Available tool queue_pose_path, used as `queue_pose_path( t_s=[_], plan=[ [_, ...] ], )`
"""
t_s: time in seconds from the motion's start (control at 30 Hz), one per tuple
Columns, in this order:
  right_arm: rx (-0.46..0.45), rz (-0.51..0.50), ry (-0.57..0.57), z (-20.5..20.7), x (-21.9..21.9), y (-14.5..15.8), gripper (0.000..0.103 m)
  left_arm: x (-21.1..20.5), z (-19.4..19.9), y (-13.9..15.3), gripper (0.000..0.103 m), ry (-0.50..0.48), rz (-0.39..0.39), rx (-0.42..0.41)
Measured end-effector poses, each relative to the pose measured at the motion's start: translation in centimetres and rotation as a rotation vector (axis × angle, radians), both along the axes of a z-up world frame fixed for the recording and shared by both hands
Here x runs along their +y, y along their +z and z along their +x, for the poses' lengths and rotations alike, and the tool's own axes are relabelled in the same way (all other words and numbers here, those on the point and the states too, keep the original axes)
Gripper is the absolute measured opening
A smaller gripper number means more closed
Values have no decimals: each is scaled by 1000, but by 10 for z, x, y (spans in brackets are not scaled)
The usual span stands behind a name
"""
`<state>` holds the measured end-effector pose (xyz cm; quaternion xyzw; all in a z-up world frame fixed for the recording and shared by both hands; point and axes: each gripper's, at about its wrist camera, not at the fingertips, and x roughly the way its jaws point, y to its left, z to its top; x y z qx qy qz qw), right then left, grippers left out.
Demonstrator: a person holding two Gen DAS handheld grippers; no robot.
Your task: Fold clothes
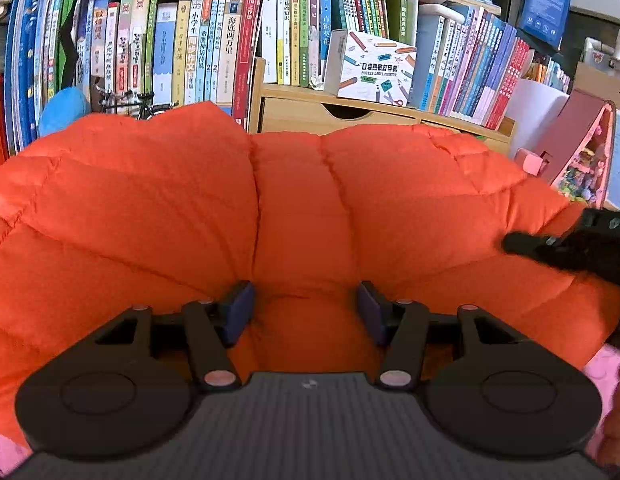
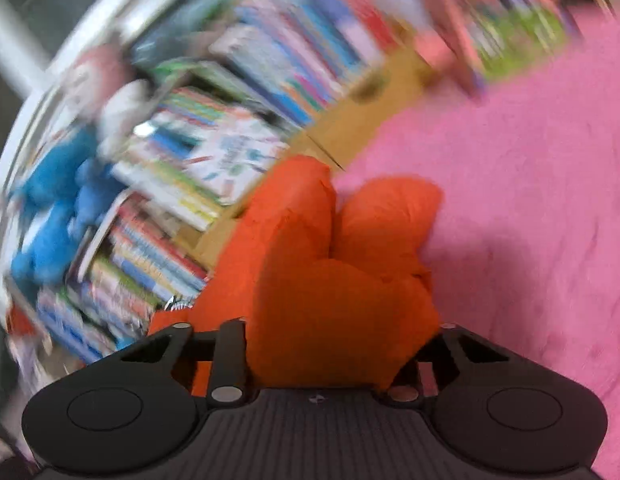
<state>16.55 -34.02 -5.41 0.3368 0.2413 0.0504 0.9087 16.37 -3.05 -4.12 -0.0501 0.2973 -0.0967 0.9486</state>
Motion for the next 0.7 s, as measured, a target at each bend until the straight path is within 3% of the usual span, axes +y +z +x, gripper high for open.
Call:
queue_pose_path(
  t_s=[0.1,0.3,0.47,0.6,0.7],
  plan=[
    [-99,-240,40,-24,29,28,28,-3,-13,1,52,-9,-33,10],
    [-296,-720,120,-71,86,84,28,-10,-56,1,44,-104,-188,46],
    [-347,-938,140,-81,115,91,28,22,-87,12,43,-114,-256,-2],
    [-377,-1068,160,-85,141,92,28,69,-112,23,42,-37,-245,-96],
    [-406,-1165,180,-90,165,88,29,111,-120,25,42,40,-282,-120]
  ],
)
